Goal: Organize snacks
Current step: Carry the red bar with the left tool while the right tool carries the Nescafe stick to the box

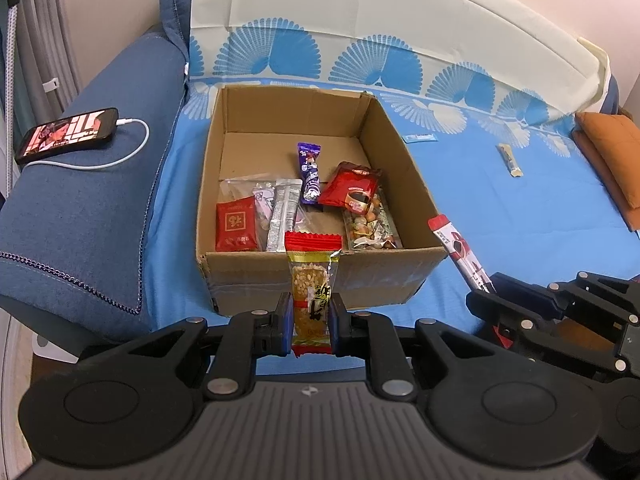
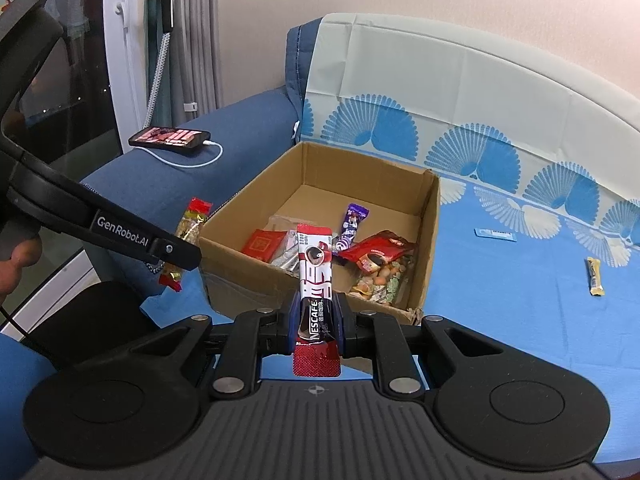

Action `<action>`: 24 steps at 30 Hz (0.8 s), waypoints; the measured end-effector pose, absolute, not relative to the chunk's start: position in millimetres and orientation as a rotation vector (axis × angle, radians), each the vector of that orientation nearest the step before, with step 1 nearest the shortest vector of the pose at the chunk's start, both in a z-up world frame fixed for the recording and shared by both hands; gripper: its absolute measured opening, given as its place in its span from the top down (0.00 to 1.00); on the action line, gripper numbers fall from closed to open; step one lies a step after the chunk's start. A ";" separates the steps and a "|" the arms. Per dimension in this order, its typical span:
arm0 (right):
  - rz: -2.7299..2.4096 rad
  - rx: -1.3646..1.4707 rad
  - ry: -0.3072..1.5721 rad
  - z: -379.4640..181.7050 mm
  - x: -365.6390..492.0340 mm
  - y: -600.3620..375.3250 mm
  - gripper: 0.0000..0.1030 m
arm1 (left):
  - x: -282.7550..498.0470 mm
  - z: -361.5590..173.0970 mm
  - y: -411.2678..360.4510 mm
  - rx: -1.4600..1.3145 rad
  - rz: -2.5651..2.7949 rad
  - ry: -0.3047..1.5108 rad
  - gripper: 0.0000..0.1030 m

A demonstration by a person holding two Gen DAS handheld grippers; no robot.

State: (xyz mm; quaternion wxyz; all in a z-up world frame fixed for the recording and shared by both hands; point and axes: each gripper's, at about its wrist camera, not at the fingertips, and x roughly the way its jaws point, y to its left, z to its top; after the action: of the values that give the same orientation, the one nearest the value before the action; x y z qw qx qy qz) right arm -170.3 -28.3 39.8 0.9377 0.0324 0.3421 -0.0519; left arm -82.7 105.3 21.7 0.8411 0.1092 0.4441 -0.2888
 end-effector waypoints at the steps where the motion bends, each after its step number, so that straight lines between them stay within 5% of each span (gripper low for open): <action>1: -0.107 0.066 0.701 39.6 -168.9 -28.3 0.82 | -81.3 21.4 105.4 0.229 -0.610 0.940 0.82; 24: -0.132 0.101 0.683 45.0 -124.6 -47.5 0.82 | -20.8 45.9 86.8 0.212 -0.576 0.852 0.82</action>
State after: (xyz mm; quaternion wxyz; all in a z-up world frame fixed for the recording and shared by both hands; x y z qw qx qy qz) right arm -124.6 -47.5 45.0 0.9388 0.0492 0.3347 -0.0648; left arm -20.8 86.8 45.9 0.8651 0.1014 0.4069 -0.2751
